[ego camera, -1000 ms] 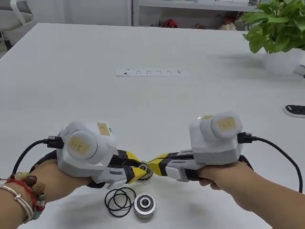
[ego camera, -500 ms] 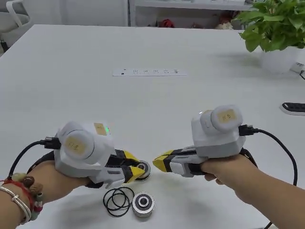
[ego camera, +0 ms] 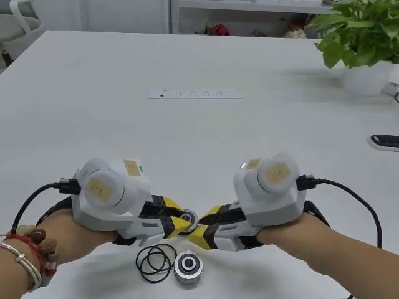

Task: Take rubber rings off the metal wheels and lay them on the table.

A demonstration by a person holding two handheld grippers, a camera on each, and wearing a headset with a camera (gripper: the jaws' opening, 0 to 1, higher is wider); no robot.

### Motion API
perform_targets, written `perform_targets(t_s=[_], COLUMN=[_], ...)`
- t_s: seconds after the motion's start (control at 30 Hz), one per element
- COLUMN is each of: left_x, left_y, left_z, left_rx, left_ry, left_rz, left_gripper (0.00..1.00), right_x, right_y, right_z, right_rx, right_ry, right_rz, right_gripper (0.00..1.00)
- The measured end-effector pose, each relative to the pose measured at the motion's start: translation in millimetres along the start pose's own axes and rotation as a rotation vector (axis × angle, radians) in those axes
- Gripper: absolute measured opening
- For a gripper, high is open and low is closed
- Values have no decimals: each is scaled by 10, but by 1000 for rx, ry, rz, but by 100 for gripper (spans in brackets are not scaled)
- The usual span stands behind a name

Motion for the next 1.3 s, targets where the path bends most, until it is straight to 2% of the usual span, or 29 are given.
perform_targets(t_s=[0.1, 0.27, 0.47, 0.63, 0.7, 0.8, 0.83, 1.03, 1.17, 1.3], left_x=[2, 7, 7, 8, 10, 12, 12, 15, 15, 15], left_y=[2, 6, 6, 6, 9, 10, 10, 11, 9, 11], left_z=[3, 3, -7, -5, -2, 0, 0, -8, -7, -6], left_rx=[0, 4, 14, 13, 11, 9, 9, 9, 9, 7], left_ry=[2, 8, 7, 8, 7, 9, 9, 11, 9, 8], left_rz=[-2, -9, -12, -12, -11, -11, -10, -11, -11, -11], left_gripper=[13, 13, 13, 13, 13, 13, 13, 13, 13, 13], right_x=[2, -9, 0, 7, 22, 38, 54, 52, 55, 59], right_y=[-18, -28, -22, -15, 5, 11, 16, 10, 14, 28], right_z=[4, -7, -18, -25, -32, -41, -51, -64, -74, -108], right_rx=[-8, 3, 6, 1, -5, -9, 8, 14, 19, 27], right_ry=[4, 5, 25, 30, 46, 17, 23, 10, -21, -83], right_rz=[-14, -36, -32, -28, -19, -16, 2, 1, 2, -5], right_gripper=[28, 28, 20, 18, 13, 7, 1, 0, 0, 0])
Point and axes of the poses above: the centre of the closed fingertips' face, and the gripper's own axes: y roughly backward along the fingers, z roughly to its left, x roughly out of its underside, the point moved 8 cm from there along y, roughly backward along the fingers, and after that the axes turned 8 degrees about y, right-handed, at the moved point
